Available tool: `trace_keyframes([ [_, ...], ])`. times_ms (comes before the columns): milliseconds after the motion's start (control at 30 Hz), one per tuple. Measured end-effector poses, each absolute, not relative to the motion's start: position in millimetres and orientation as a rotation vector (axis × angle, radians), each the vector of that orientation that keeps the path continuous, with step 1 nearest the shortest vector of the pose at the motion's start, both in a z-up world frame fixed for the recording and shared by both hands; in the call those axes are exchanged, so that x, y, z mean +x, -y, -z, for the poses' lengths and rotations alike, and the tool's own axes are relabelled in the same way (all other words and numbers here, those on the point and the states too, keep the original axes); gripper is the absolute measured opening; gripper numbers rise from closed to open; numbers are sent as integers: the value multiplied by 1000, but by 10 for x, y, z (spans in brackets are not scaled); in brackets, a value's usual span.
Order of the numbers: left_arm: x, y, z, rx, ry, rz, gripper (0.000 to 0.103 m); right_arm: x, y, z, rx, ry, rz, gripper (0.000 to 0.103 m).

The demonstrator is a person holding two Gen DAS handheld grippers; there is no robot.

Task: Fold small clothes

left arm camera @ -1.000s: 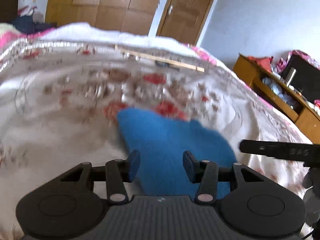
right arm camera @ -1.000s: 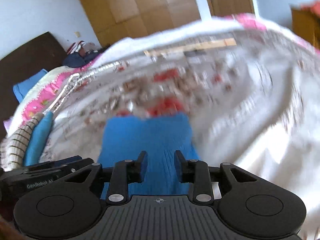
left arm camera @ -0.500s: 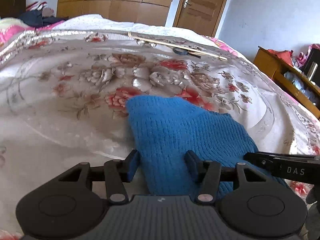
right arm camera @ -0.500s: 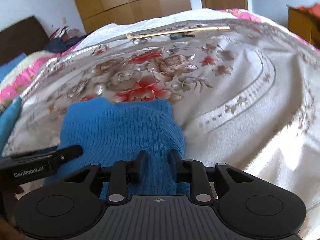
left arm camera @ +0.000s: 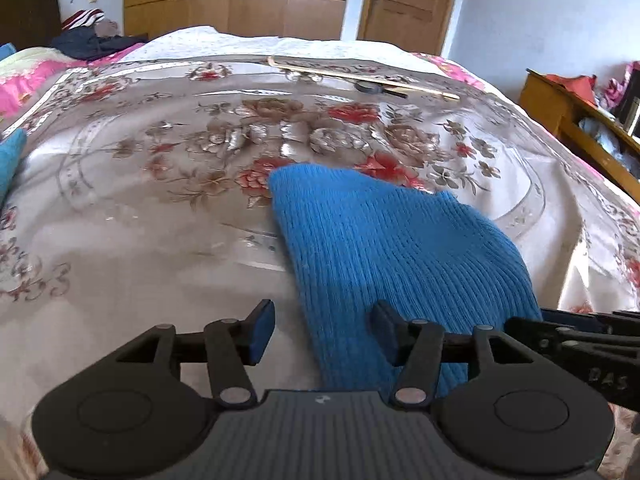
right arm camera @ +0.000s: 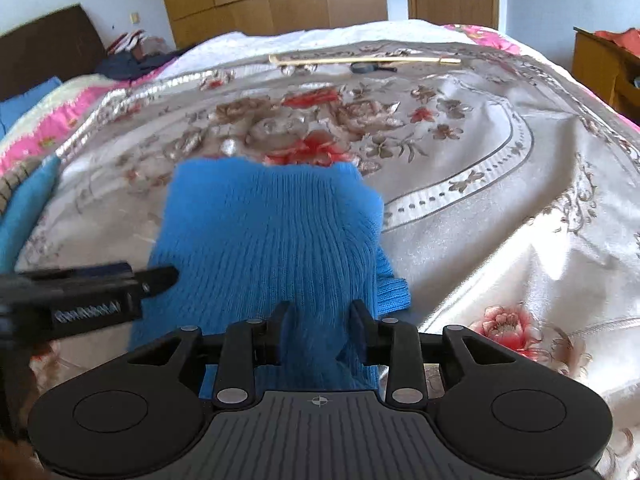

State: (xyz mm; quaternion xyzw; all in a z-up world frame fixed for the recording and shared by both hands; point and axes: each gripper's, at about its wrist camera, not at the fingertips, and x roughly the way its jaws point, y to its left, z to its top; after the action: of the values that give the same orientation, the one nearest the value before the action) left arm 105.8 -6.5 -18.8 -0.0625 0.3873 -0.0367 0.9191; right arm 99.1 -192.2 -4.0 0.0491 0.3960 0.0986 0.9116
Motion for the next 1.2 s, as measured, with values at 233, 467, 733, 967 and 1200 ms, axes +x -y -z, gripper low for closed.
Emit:
trace_keyframes([
  [233, 788, 205, 61, -105, -802, 85, 76, 694, 1858, -40, 84, -800, -189, 32],
  [467, 564, 350, 62, -39, -811, 97, 81, 498, 1809, -47, 71, -799, -149, 36],
  [733, 477, 344, 6, -40, -813, 75, 85, 384, 1787, -69, 71, -822, -129, 38],
  [967, 501, 344, -70, -41, -841, 41, 87, 421, 1771, -167, 74, -840, -132, 38],
  [1200, 556, 297, -32, -82, -877, 28, 88, 481, 1759, -145, 76, -863, -132, 39],
])
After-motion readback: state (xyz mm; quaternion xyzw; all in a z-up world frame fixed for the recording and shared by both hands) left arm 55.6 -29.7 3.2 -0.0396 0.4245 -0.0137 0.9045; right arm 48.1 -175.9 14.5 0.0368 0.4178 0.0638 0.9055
